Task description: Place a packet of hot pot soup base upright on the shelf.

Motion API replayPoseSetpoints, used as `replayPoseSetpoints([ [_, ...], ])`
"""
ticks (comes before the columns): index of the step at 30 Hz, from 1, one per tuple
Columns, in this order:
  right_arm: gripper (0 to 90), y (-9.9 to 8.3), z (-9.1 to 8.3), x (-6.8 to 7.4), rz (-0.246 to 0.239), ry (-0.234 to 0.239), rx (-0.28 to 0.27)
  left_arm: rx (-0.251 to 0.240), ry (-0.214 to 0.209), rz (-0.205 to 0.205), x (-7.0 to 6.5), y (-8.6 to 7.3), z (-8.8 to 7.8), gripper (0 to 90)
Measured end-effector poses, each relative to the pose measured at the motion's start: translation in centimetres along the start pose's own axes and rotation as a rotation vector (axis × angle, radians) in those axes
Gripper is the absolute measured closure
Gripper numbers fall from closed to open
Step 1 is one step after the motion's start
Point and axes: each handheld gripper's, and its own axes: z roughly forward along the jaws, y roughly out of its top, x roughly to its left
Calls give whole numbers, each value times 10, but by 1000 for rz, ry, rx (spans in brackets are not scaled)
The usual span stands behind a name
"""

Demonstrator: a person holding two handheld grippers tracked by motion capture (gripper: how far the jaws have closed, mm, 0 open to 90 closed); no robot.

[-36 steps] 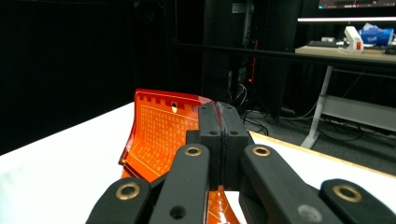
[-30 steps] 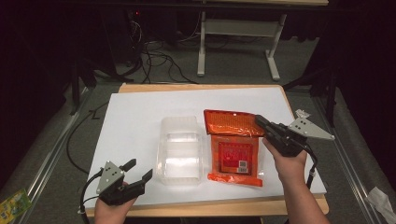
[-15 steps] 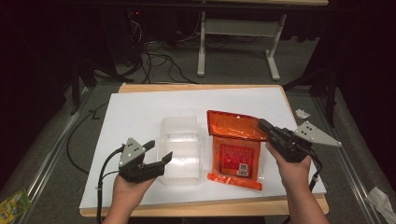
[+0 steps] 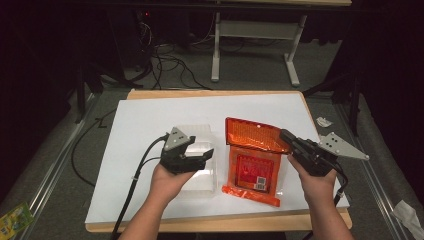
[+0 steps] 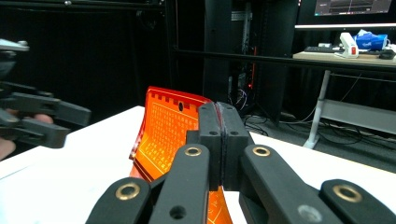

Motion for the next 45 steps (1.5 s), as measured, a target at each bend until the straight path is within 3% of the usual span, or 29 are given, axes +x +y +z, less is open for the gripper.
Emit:
replayPoseSetpoints([
  [9, 900, -1, -1, -2, 0, 2, 0, 16, -75, -15, -10, 21, 51, 270],
  [14, 900, -2, -2, -2, -3, 0, -2, 16, -135, -63, -11, 31, 73, 296],
  [17, 900, -4, -1, -4, 1, 2, 0, 12, -175, -91, -12, 30, 77, 371],
  [19, 900, -5, -1, -5, -1, 0, 4, 9, -158, -83, -15, 29, 77, 421],
  [23, 900, -8, -3, -9, 13, -14, 6, -20, -137, -77, -16, 27, 71, 627],
  [28, 900, -12, -6, -14, 30, -34, 10, -50, -107, -27, -24, 24, 64, 875],
  [32, 899, -13, -11, -18, 44, -45, 16, -62, -101, 12, -29, 22, 61, 900],
  [36, 810, -13, -15, -20, 64, -48, 37, -72, -103, 42, -34, 22, 60, 900],
  [40, 550, -14, -29, -27, 113, -33, 66, -79, -101, 50, -35, 21, 58, 900],
  [45, 339, -28, -39, -32, 169, -6, 128, -89, -105, 57, -36, 19, 53, 900],
])
